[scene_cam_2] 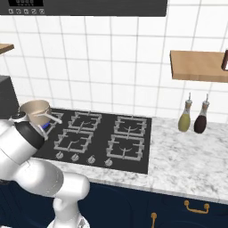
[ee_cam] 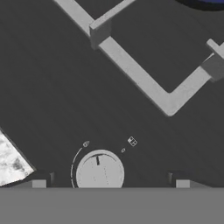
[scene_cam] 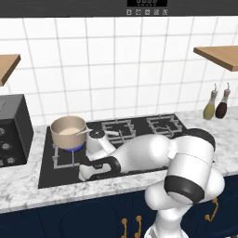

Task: Turn off the left burner of the stove.

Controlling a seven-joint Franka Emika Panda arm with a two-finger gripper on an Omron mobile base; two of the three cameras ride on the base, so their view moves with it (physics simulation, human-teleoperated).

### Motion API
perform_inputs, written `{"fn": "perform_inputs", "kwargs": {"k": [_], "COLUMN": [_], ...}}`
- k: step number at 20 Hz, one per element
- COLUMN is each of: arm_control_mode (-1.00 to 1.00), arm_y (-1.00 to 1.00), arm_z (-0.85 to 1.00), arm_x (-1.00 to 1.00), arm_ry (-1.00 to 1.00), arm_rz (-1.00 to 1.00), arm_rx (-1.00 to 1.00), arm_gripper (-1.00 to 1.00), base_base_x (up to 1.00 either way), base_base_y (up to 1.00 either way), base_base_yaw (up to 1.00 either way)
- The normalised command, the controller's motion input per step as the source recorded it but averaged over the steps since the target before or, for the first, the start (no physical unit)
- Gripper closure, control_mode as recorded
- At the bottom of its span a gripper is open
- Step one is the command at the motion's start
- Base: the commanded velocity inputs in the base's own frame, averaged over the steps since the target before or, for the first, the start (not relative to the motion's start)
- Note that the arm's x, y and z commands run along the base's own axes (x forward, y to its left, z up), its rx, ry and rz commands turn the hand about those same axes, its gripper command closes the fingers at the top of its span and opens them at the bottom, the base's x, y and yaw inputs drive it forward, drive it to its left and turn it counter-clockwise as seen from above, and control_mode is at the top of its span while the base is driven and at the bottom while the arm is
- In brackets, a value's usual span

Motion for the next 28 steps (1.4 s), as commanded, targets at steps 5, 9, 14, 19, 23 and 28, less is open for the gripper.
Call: {"fn": "perform_inputs", "kwargs": {"k": [5, 9, 14, 19, 23, 28], "arm_control_mode": [-1.0, -1.0, -1.0, -1.0, -1.0, -1.0], "arm_y": [0.0, 0.0, 0.0, 0.0, 0.0, -0.09], "arm_z": [-0.13, -0.13, -0.08, 0.0, 0.0, 0.0], "arm_x": [-0.13, -0.11, -0.01, 0.0, 0.0, 0.0], "arm_ry": [0.0, 0.02, 0.0, 0.0, 0.0, 0.01], "arm_rz": [0.0, 0.0, 0.0, 0.0, 0.0, -0.18], "arm_rx": [0.0, 0.0, 0.0, 0.0, 0.0, 0.07], "arm_gripper": [-1.0, -1.0, -1.0, 1.0, 1.0, 1.0], "base_base_x": [0.0, 0.0, 0.0, 0.0, 0.0, 0.0], "base_base_y": [0.0, 0.0, 0.0, 0.0, 0.0, 0.0], "base_base_yaw": [0.0, 0.0, 0.0, 0.0, 0.0, 0.0]}}
